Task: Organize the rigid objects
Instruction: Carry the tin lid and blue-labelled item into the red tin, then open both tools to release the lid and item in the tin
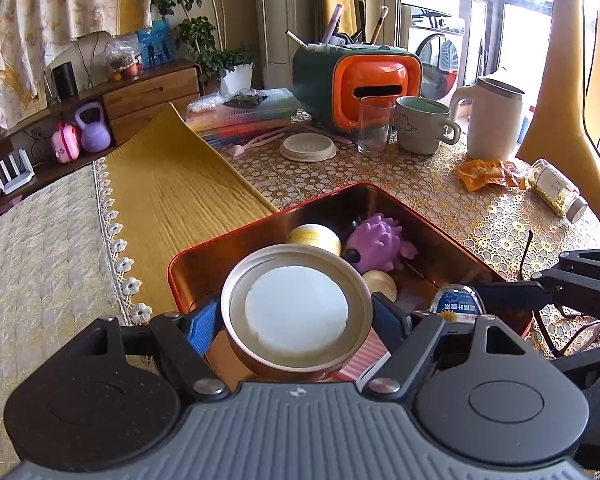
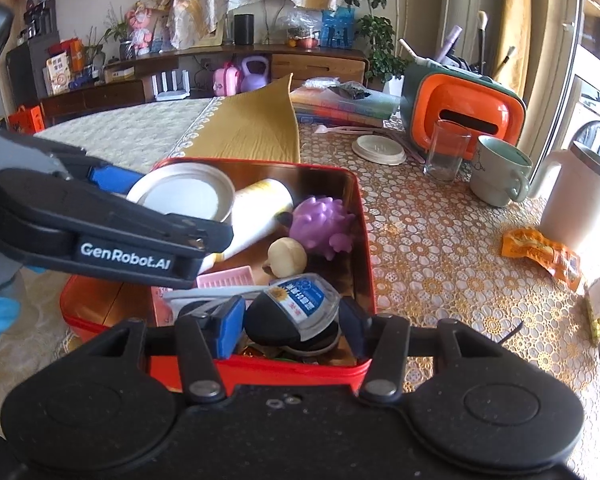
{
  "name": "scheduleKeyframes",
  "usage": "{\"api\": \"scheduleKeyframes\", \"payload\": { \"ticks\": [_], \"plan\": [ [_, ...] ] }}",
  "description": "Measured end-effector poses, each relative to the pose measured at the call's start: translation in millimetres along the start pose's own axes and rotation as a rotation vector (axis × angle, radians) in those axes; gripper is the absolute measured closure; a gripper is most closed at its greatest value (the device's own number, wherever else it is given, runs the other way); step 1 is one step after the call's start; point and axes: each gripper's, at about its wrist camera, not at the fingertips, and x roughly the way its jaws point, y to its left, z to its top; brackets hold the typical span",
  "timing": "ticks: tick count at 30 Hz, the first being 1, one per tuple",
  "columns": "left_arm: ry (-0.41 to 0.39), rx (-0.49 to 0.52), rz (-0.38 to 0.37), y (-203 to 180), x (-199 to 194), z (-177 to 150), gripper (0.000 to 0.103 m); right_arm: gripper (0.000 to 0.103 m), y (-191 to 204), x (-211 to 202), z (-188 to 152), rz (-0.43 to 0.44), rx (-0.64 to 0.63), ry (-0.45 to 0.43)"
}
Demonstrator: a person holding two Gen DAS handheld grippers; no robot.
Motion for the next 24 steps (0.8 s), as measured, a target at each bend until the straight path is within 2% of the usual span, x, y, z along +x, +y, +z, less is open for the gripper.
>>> {"api": "scheduleKeyframes", "payload": {
  "ticks": [8, 18, 24],
  "plan": [
    [0.001, 0.038, -0.001, -6, -1, -1, 0.025, 0.04, 1, -2, 1, -0.009, 0.001, -0.01],
    [-0.005, 0.014, -0.014, -4, -15, -4, 0.025, 0.039, 4, -16, 1, -0.021, 0.002, -0.03],
    [-0.025, -0.012, -0.018, 0, -33, -5, 0.022, 0.034, 6, -31, 3, -0.021, 0.009, -0.047]
  ]
}}
